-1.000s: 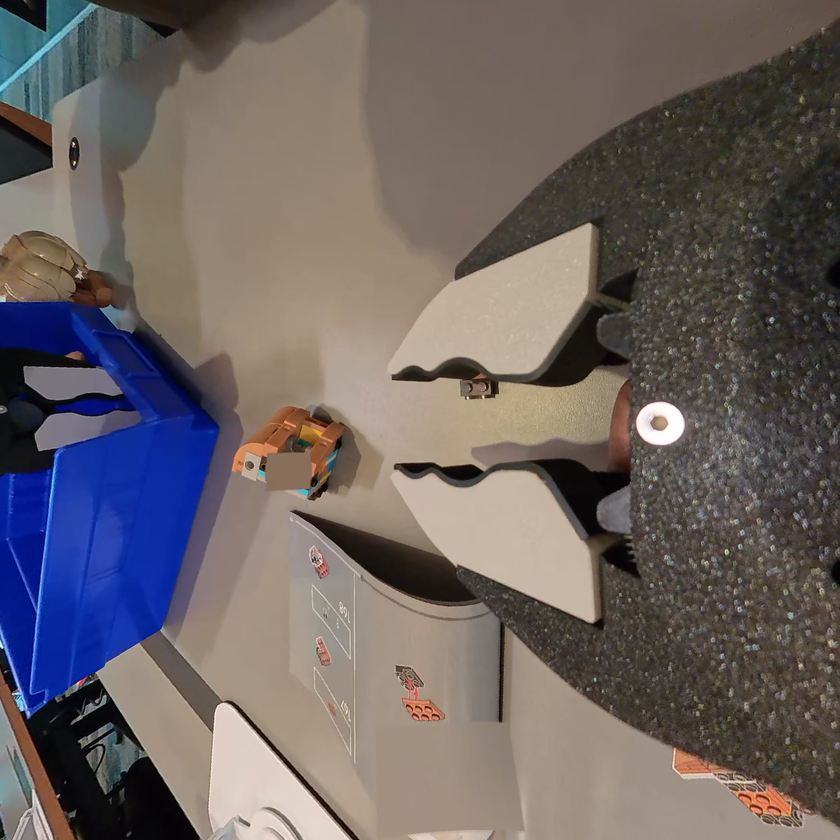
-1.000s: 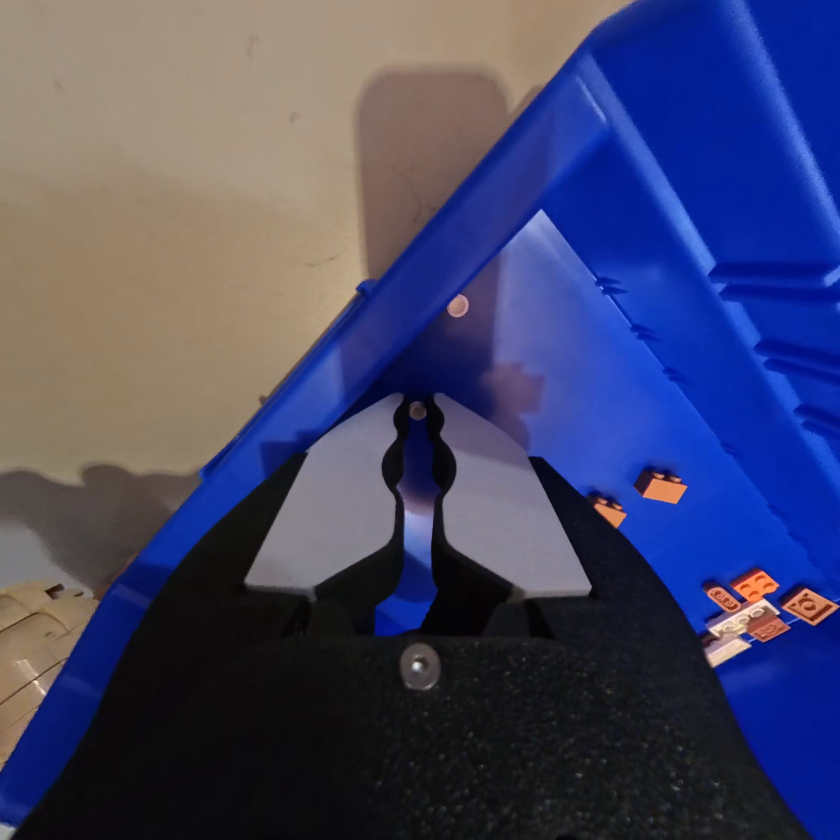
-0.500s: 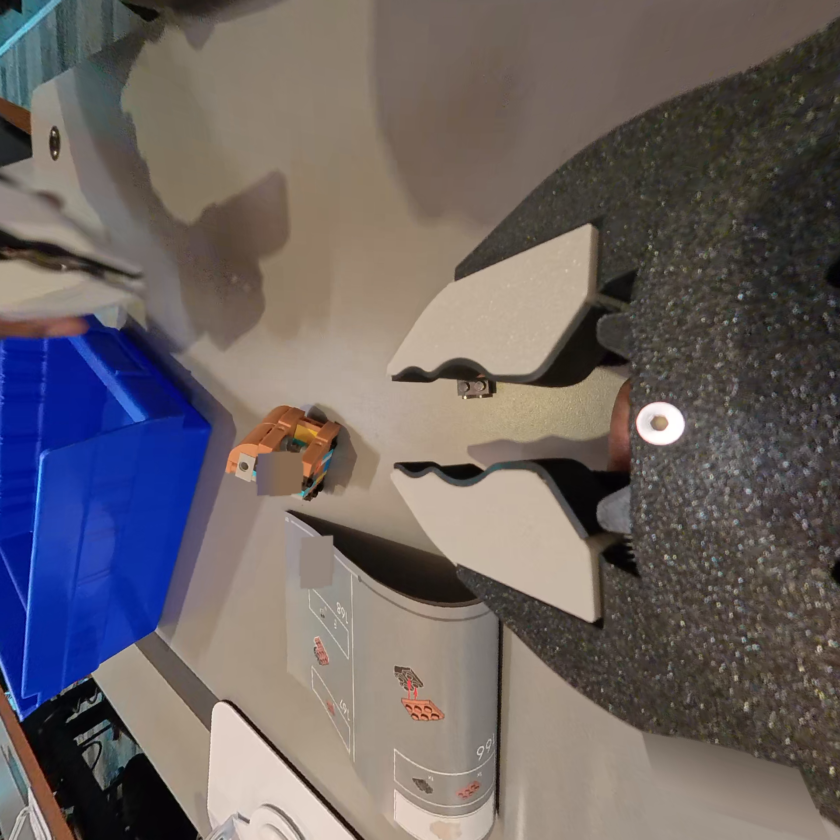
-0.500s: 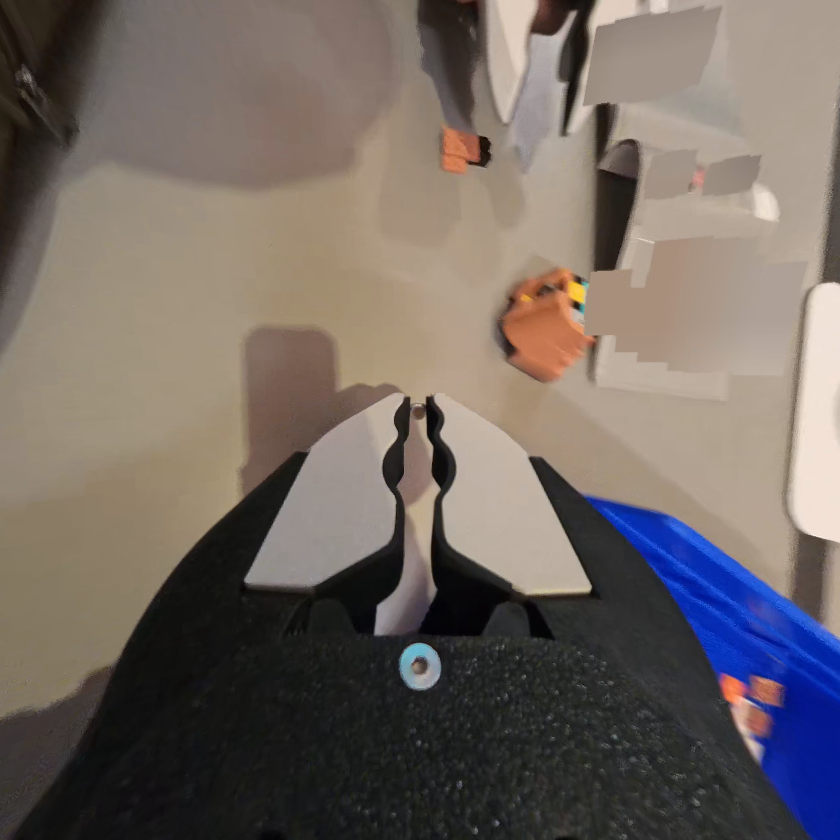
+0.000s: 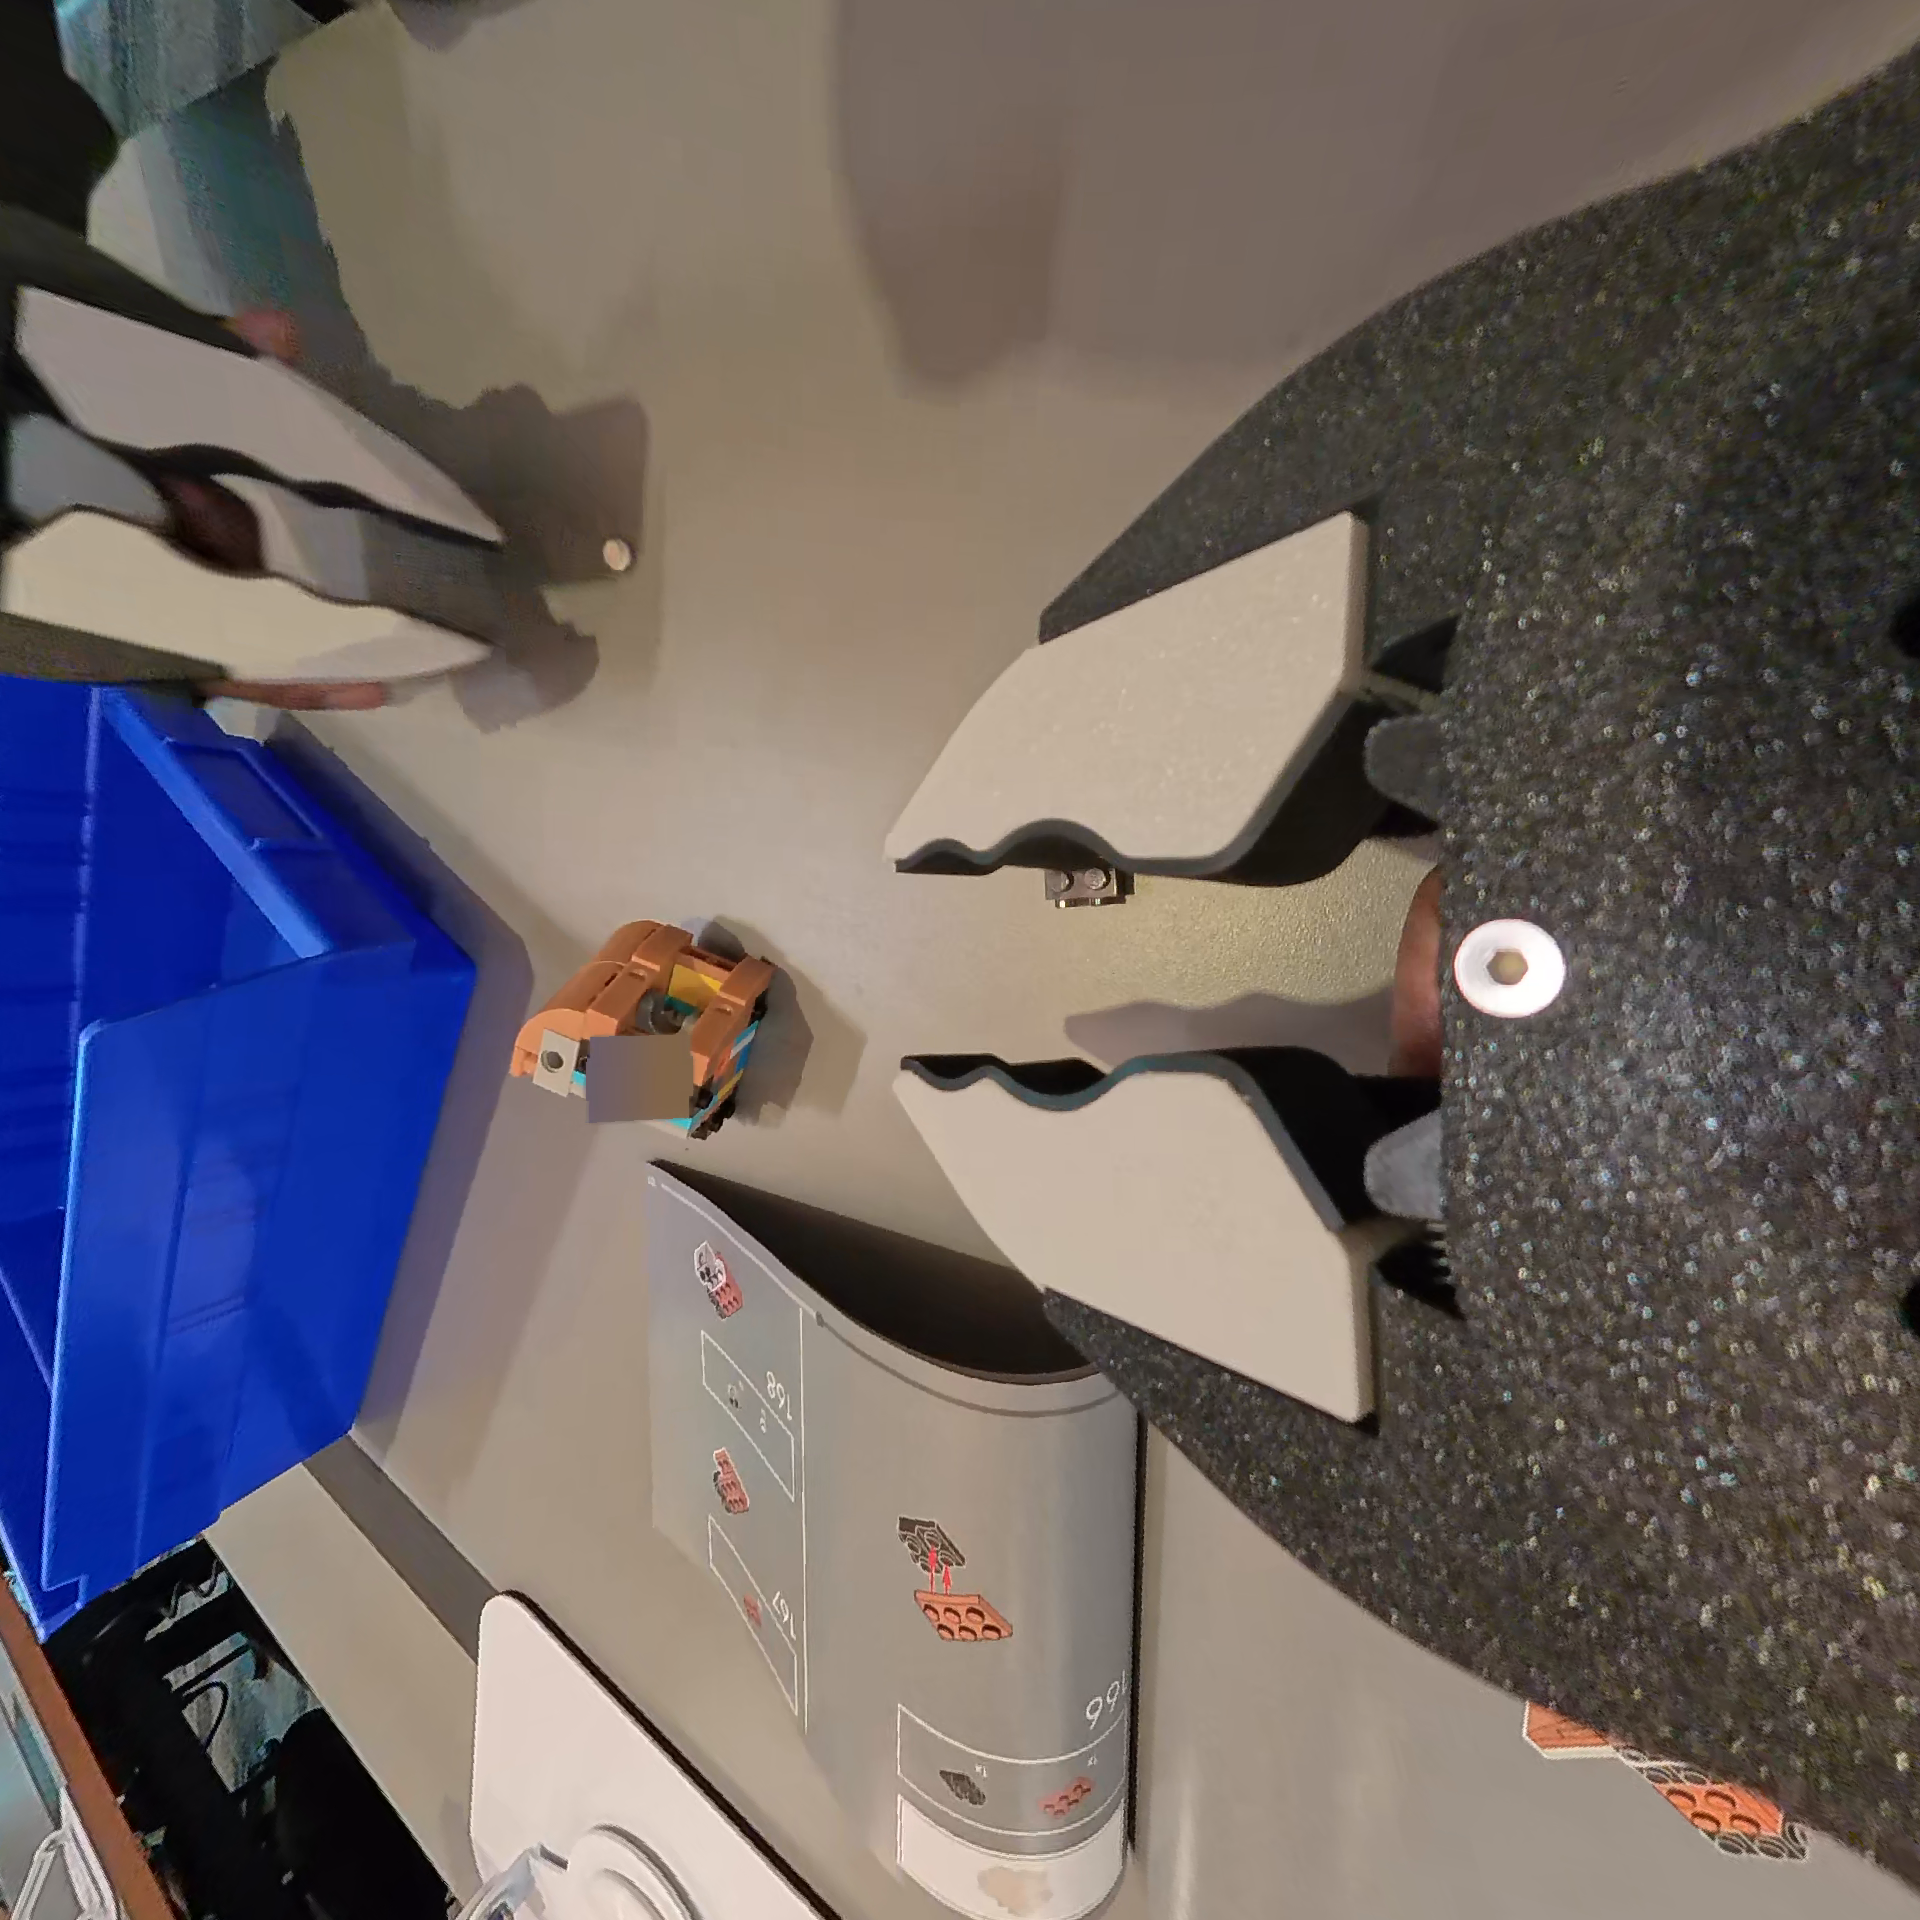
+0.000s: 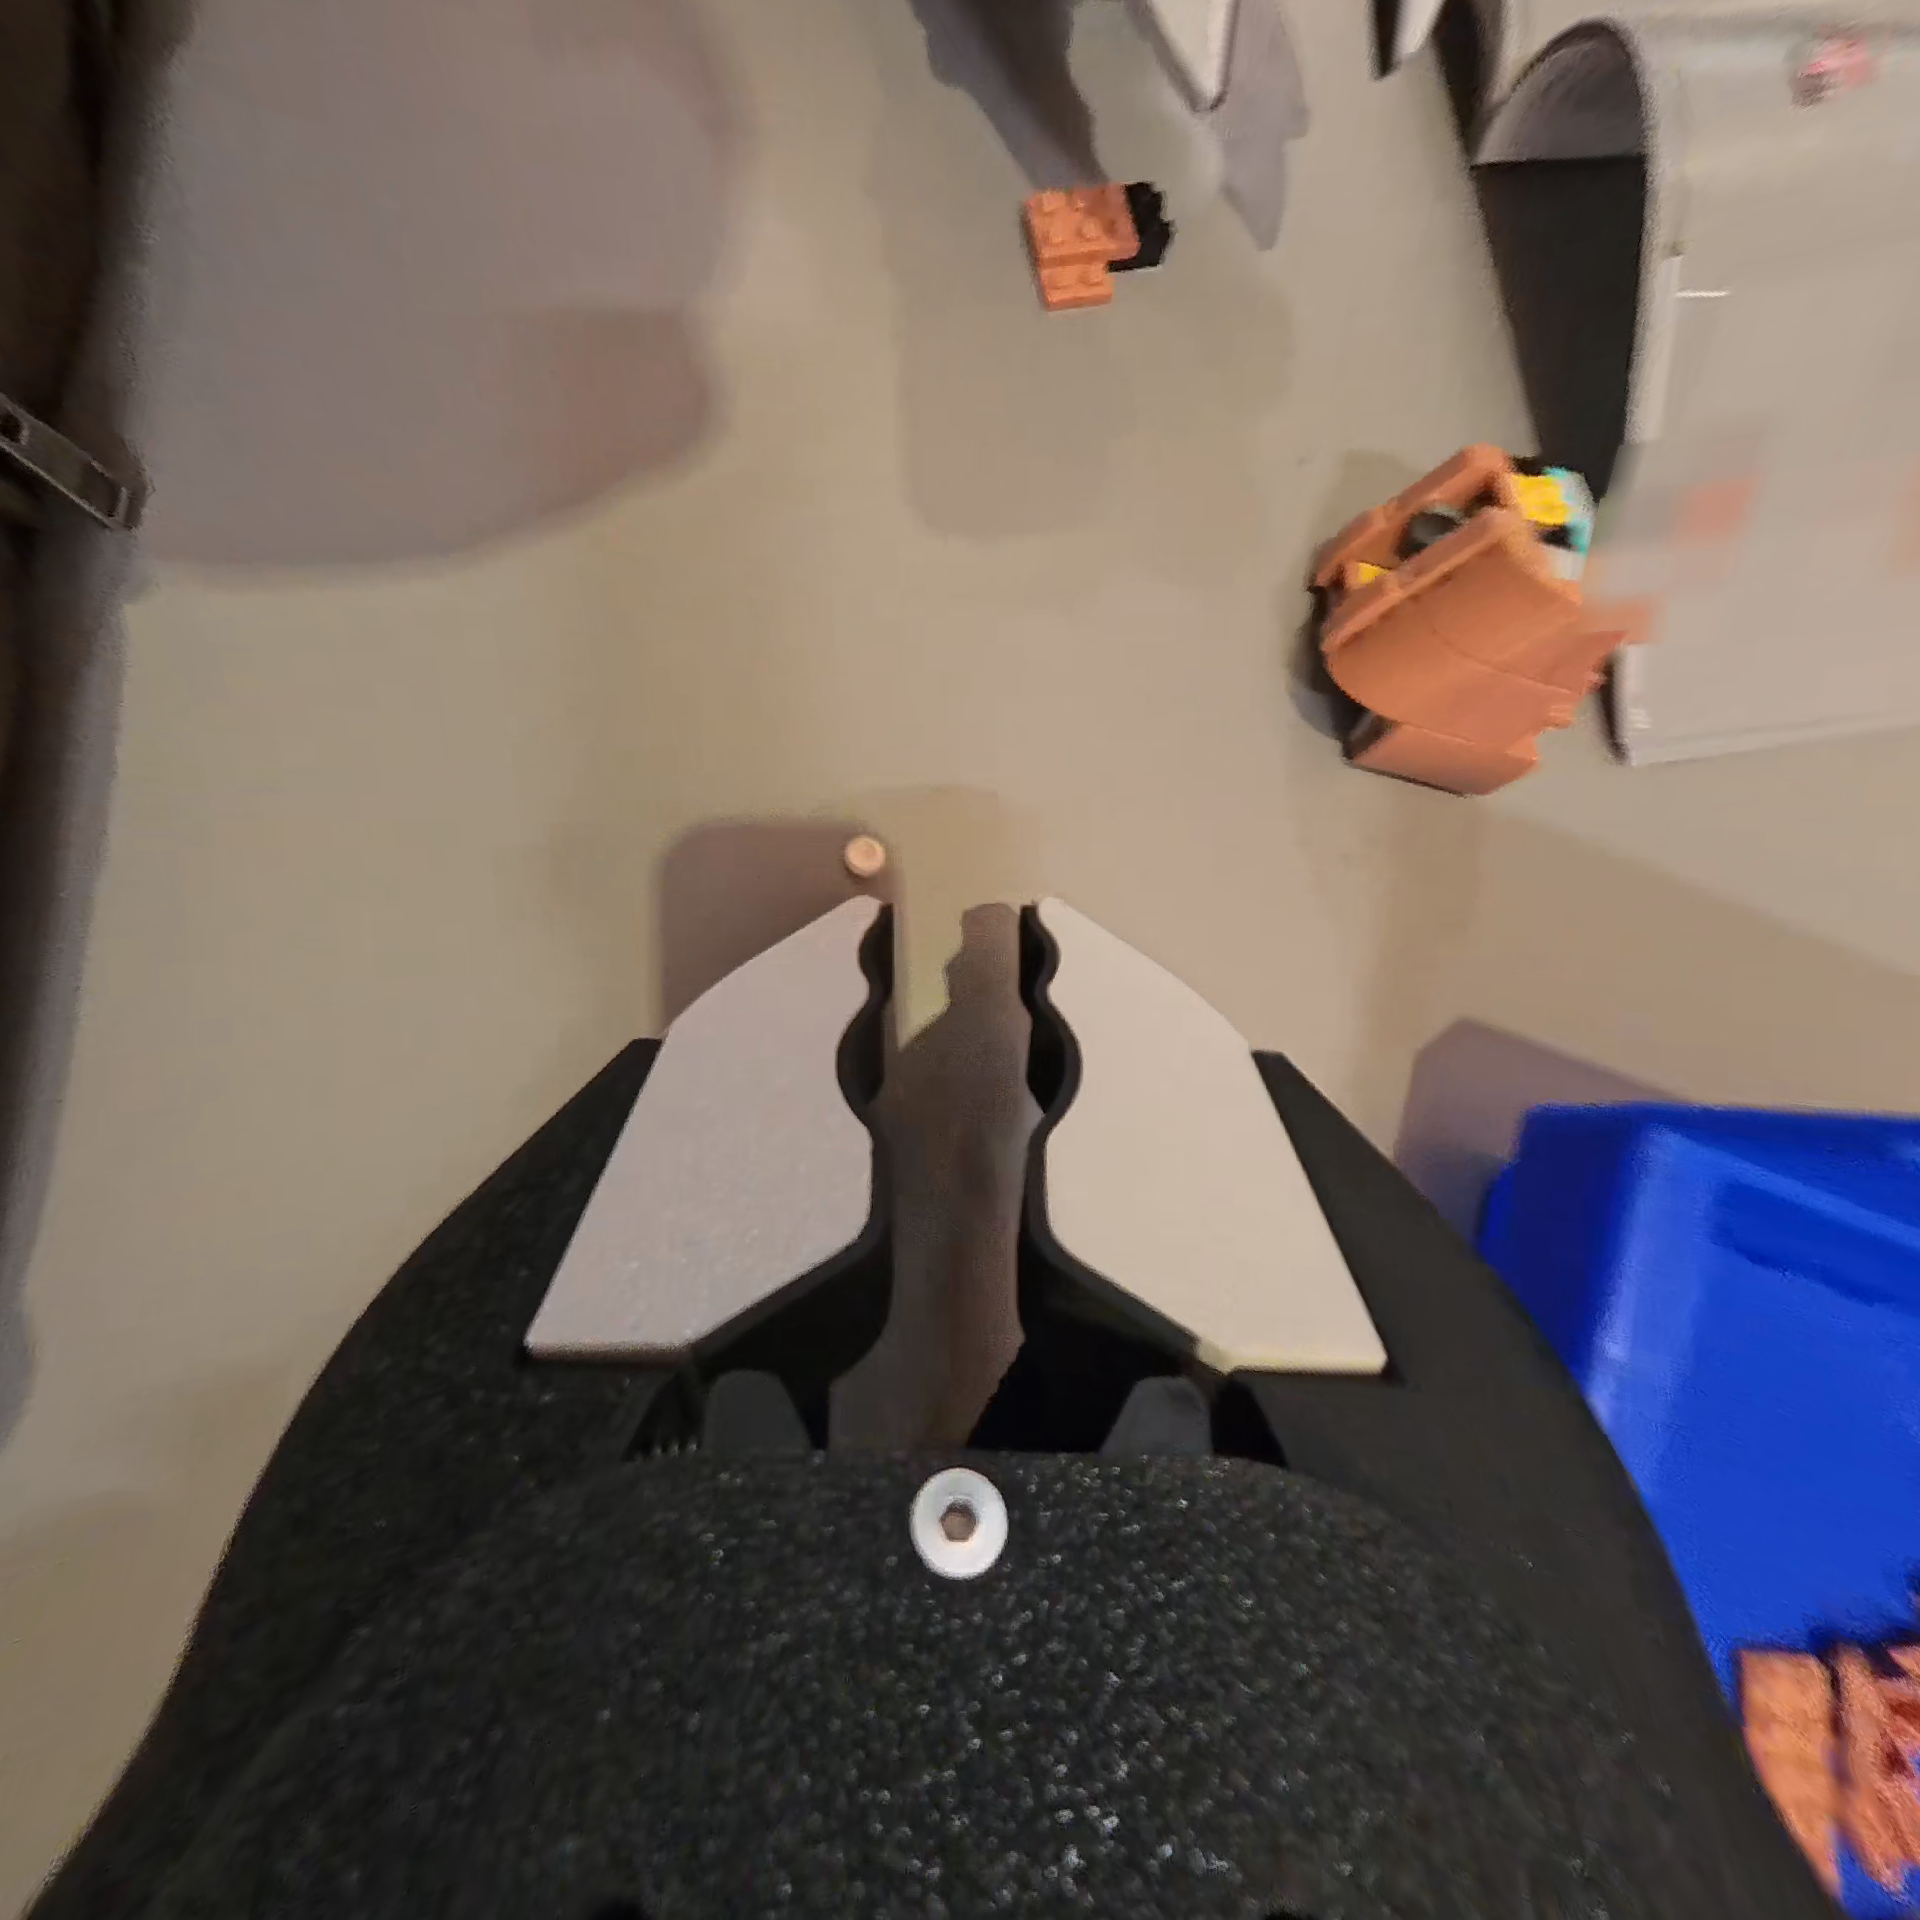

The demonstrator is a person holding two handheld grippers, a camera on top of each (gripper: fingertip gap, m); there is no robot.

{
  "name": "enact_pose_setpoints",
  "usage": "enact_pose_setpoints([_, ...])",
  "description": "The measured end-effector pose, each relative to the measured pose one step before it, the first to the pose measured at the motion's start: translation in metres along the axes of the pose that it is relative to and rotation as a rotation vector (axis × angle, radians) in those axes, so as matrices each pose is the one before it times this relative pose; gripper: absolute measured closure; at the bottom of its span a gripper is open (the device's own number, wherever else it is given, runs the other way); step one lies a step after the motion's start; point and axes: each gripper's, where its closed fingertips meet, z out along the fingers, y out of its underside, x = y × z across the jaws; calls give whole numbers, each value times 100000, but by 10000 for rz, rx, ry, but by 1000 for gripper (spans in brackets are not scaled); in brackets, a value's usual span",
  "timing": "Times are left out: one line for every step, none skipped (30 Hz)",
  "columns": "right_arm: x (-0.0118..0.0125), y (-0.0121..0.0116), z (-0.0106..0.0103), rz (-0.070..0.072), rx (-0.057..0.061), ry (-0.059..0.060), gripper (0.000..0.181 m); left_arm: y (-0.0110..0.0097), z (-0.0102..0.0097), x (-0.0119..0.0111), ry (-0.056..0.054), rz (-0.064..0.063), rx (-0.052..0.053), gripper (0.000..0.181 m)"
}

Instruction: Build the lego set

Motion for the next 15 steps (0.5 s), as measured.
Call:
enact_pose_setpoints([626,20,-1135,-74,-35,150,158,-9,-7,-2,2,-7,3,148])
enact_pose_setpoints([800,89,-1278,-105,-87,221,158,-2,4,-4,4,-7,1,148])
enact_pose_setpoints([954,182,-1365,-114,-128,279,158,4,1,-4,5,-6,-3,148])
enact_pose_setpoints([1140,323,-1373,-106,-181,333,158,3,-2,6,4,-1,-2,148])
enact_pose_setpoints([1339,578,-1317,-111,-296,377,158,-4,11,6,5,4,-2,148])
enact_pose_setpoints([1621,978,-1185,-149,-489,449,158,13,5,13,4,3,-6,148])
enact_pose_setpoints([1877,1422,-1002,-183,-697,470,158,2,14,0,4,1,-9,148])
enact_pose_setpoints([2086,1844,-703,-151,-880,424,158,14,17,6,3,-5,-11,148])
enact_pose_setpoints([2240,2191,-325,-76,-1050,361,158,11,6,-21,0,-16,-10,148])
enact_pose_setpoints([2249,2315,132,-32,-1139,236,157,4,9,-23,-4,-22,-5,148])
enact_pose_setpoints([1992,2224,578,20,-1137,10,156,-10,1,-27,-7,-15,1,148])
enact_pose_setpoints([1582,1958,928,79,-1098,-301,154,1,-10,-10,-8,-4,4,148])
enact_pose_setpoints([1221,1514,1125,128,-968,-523,152,-6,-3,-10,-11,2,7,148])
enact_pose_setpoints([972,1053,1202,165,-830,-647,149,-5,-12,8,-7,12,8,148])
enact_pose_setpoints([966,642,1148,164,-703,-560,148,-6,-2,6,-8,17,5,148])
